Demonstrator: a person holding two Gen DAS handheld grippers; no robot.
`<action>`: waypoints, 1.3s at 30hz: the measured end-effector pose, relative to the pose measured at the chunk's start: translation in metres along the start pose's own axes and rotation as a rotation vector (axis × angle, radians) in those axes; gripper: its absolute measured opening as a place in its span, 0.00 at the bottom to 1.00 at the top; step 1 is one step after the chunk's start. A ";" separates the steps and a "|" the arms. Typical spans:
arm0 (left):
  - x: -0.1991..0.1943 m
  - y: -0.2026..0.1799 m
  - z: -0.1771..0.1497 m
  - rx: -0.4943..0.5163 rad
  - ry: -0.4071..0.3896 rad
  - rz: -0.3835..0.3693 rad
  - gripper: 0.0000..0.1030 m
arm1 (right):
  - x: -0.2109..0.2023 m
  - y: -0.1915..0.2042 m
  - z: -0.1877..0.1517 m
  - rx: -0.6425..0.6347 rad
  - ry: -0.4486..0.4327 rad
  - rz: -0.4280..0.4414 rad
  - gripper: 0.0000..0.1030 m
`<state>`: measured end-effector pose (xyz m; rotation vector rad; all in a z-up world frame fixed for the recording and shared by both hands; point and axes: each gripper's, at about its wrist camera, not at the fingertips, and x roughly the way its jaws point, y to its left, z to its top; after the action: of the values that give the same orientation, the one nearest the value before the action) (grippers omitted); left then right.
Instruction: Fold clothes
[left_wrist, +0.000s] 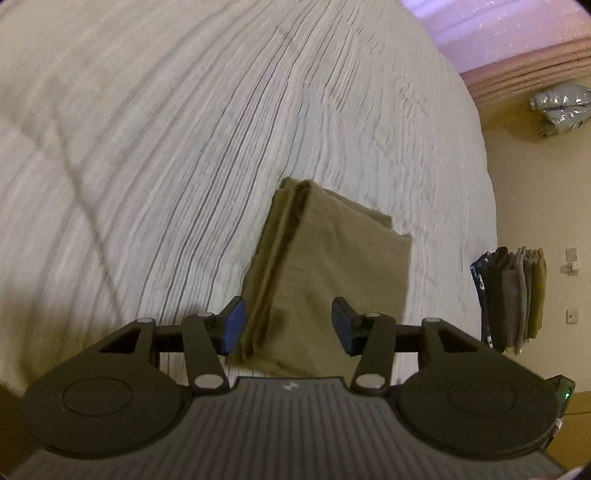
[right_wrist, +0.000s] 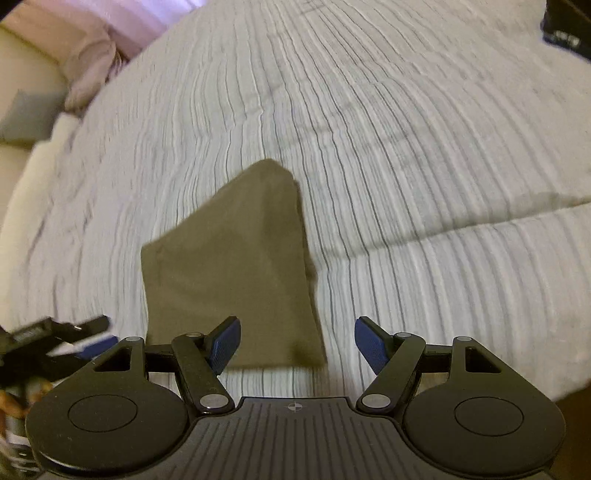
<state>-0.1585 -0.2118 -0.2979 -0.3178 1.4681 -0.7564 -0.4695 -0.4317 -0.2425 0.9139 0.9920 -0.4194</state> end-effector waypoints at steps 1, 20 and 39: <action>0.010 0.005 0.003 -0.002 0.000 -0.013 0.44 | 0.008 -0.004 0.002 0.006 -0.002 0.014 0.70; 0.088 0.046 0.017 -0.066 0.002 -0.205 0.40 | 0.102 -0.049 0.035 0.051 0.034 0.401 0.52; 0.036 -0.188 0.077 0.349 0.140 -0.353 0.26 | -0.093 -0.033 0.029 0.322 -0.319 0.314 0.30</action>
<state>-0.1368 -0.3919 -0.1991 -0.2620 1.3945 -1.3224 -0.5245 -0.4827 -0.1714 1.2277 0.4843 -0.4474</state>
